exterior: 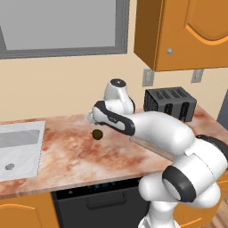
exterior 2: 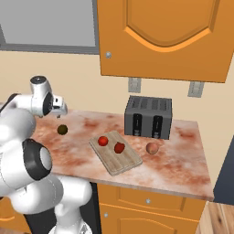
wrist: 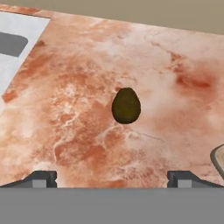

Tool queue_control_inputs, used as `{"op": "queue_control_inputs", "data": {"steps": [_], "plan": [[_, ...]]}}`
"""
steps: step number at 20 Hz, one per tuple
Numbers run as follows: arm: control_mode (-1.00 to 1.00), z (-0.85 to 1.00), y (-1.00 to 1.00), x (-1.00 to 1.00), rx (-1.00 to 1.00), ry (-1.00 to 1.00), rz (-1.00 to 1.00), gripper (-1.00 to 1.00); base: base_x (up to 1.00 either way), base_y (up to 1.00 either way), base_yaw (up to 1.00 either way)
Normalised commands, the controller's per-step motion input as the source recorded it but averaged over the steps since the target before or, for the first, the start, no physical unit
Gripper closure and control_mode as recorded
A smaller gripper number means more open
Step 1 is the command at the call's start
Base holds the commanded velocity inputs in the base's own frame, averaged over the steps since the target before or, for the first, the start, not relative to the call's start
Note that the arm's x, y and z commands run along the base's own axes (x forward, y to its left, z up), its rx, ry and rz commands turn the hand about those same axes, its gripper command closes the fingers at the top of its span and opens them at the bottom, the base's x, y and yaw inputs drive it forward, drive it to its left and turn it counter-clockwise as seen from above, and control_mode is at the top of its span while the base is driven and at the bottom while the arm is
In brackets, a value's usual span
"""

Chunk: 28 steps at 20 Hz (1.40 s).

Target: Place the avocado, onion, tomato, and bell pepper on the cutting board.

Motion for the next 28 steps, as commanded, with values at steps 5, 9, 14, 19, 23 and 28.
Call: {"op": "queue_control_inputs", "data": {"steps": [5,9,14,19,23,28], "plan": [[-1.0,-0.11,0.0,0.17,0.0,0.0,0.0,-1.0,0.0,0.0,0.0],[-1.0,-0.4,0.0,0.13,0.0,0.0,0.0,-1.0,0.0,0.0,0.0],[-1.0,-0.4,0.0,0.17,0.0,0.0,0.0,-1.0,0.0,0.0,0.0],[-1.0,-0.15,0.0,0.22,0.0,0.0,0.0,-1.0,0.0,0.0,0.0],[-1.0,-0.09,0.0,0.21,0.0,0.0,0.0,-1.0,0.0,0.0,0.0],[-1.0,-0.13,0.02,0.21,0.0,0.0,0.0,-1.0,0.0,0.0,0.0]]}}
